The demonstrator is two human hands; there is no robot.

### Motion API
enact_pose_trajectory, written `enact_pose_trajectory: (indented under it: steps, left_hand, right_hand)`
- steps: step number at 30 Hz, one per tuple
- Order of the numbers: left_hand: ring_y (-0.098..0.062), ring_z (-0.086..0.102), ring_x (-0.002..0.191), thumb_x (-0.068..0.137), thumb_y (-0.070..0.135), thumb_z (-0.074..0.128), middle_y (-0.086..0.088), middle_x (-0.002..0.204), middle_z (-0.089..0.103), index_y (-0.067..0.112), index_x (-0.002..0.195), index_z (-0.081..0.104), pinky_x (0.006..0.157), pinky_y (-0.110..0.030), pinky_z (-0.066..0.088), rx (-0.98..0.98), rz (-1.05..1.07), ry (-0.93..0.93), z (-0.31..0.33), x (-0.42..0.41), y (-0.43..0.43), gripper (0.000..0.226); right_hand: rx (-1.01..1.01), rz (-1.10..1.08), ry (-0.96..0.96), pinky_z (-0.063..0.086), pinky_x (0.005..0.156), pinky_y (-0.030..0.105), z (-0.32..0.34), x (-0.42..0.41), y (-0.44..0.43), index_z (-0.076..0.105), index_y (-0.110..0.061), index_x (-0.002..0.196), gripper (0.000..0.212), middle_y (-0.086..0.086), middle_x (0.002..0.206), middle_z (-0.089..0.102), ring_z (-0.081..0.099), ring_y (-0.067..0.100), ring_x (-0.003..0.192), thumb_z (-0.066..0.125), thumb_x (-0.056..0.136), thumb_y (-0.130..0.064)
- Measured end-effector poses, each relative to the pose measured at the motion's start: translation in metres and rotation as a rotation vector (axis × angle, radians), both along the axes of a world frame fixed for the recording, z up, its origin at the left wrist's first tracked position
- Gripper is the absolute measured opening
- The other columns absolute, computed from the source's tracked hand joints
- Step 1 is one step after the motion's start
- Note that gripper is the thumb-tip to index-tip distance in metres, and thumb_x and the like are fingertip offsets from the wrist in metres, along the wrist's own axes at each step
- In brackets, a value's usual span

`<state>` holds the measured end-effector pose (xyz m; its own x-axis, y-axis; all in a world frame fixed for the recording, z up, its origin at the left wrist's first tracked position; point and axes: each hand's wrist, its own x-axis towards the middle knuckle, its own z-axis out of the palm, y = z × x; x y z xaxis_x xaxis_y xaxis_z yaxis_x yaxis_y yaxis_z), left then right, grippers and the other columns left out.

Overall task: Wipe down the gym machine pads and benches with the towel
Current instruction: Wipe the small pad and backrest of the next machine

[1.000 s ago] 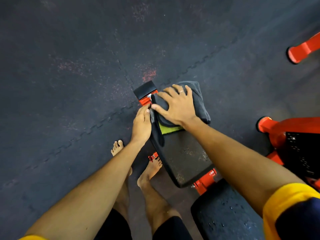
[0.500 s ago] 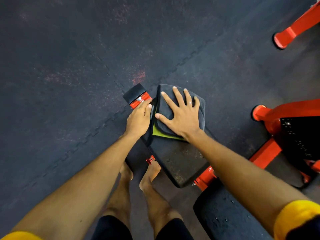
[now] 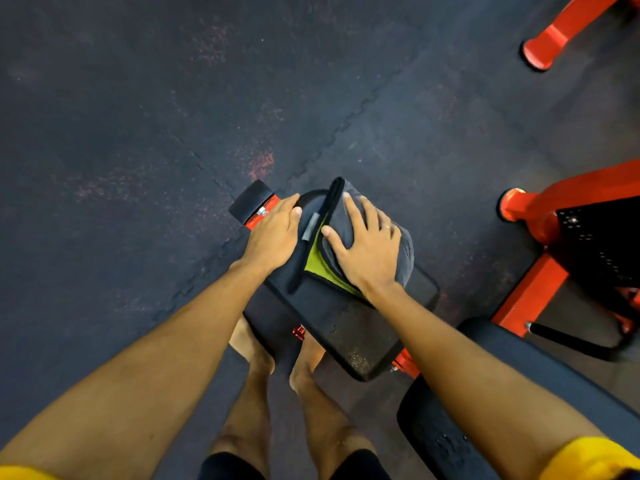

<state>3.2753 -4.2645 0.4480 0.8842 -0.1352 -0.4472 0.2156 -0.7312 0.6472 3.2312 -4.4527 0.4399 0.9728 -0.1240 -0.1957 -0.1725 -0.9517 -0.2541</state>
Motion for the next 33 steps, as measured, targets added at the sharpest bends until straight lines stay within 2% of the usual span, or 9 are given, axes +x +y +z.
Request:
enact_pose_trajectory:
  steps: [2,6,10,12,16,21,24,29,33]
  left_hand:
    - [-0.020,0.036,0.147,0.112,0.034,0.026,0.001,0.162,0.039,0.020,0.158,0.035,0.115,-0.035,0.029,0.057,-0.024,-0.011,0.001,0.004,-0.006,0.049]
    - [-0.030,0.049,0.136,0.112,0.036,0.024,-0.002,0.155,0.048,0.022,0.156,0.036,0.105,-0.045,0.040,0.198,-0.073,-0.066,0.001,0.000,-0.009,0.048]
    - [-0.032,0.050,0.135,0.112,0.032,0.028,-0.006,0.153,0.051,0.020,0.155,0.039,0.103,-0.046,0.039,0.219,-0.067,-0.081,0.004,-0.002,-0.011,0.046]
    - [-0.033,0.051,0.135,0.112,0.030,0.029,-0.008,0.152,0.052,0.018,0.155,0.039,0.104,-0.046,0.038,0.222,-0.065,-0.087,0.005,-0.002,-0.014,0.046]
    - [-0.036,0.053,0.132,0.111,0.030,0.029,-0.010,0.150,0.053,0.015,0.154,0.039,0.103,-0.048,0.041,0.229,-0.069,-0.107,0.002,-0.002,-0.013,0.047]
    - [-0.037,0.052,0.132,0.111,0.031,0.030,-0.011,0.151,0.052,0.014,0.155,0.038,0.103,-0.046,0.040,0.228,-0.089,-0.113,-0.004,-0.001,-0.014,0.047]
    - [-0.031,0.046,0.139,0.110,0.032,0.033,-0.006,0.158,0.043,0.018,0.158,0.030,0.109,-0.044,0.036,0.188,-0.130,-0.096,-0.008,0.000,-0.009,0.050]
    - [-0.023,0.030,0.151,0.111,0.020,0.035,-0.006,0.167,0.028,0.012,0.161,0.022,0.120,-0.036,0.027,0.085,-0.253,-0.159,-0.002,0.001,-0.004,0.053]
    - [-0.028,0.029,0.152,0.104,0.001,0.040,-0.016,0.164,0.030,0.000,0.157,0.029,0.124,-0.040,0.026,0.052,-0.477,-0.349,-0.010,0.013,0.003,0.054]
  right_hand:
    - [0.022,0.001,0.023,0.043,0.101,0.051,0.005,0.031,0.012,0.040,-0.043,0.152,0.066,-0.005,0.150,0.051,0.054,0.032,0.129,0.034,0.095,-0.076]
    - [0.215,-0.135,0.229,0.042,0.084,0.046,0.014,0.086,0.023,0.056,-0.034,0.101,0.050,-0.001,0.116,0.067,0.063,0.036,0.109,0.037,0.086,-0.078]
    - [0.071,-0.071,-0.005,0.043,0.101,0.049,0.005,0.023,0.014,0.052,-0.038,0.144,0.065,-0.002,0.143,0.057,0.055,0.031,0.128,0.042,0.092,-0.074]
    - [0.013,-0.005,-0.117,0.030,0.119,0.051,-0.002,-0.024,0.006,0.040,-0.035,0.157,0.068,0.002,0.164,0.038,0.037,0.032,0.148,0.043,0.098,-0.068]
    - [-0.034,0.045,-0.127,0.017,0.123,0.061,-0.007,-0.055,0.011,0.035,-0.032,0.161,0.069,0.005,0.171,0.024,0.017,0.037,0.157,0.042,0.101,-0.066]
    - [0.046,-0.182,0.075,0.031,0.110,0.059,0.007,0.034,0.028,0.047,-0.037,0.149,0.068,-0.003,0.151,0.051,0.046,0.036,0.137,0.034,0.095,-0.076]
    - [0.187,-0.299,0.237,0.031,0.108,0.059,0.011,0.078,0.031,0.055,-0.033,0.136,0.070,-0.001,0.143,0.056,0.048,0.038,0.133,0.031,0.091,-0.081]
    - [0.010,-0.246,-0.093,0.025,0.121,0.051,0.001,-0.007,0.030,0.048,-0.035,0.152,0.068,-0.003,0.156,0.048,0.040,0.027,0.146,0.039,0.096,-0.074]
    - [-0.058,-0.264,-0.112,0.013,0.127,0.053,-0.010,-0.070,-0.002,0.039,-0.034,0.158,0.074,-0.002,0.168,0.031,0.022,0.026,0.157,0.043,0.096,-0.074]
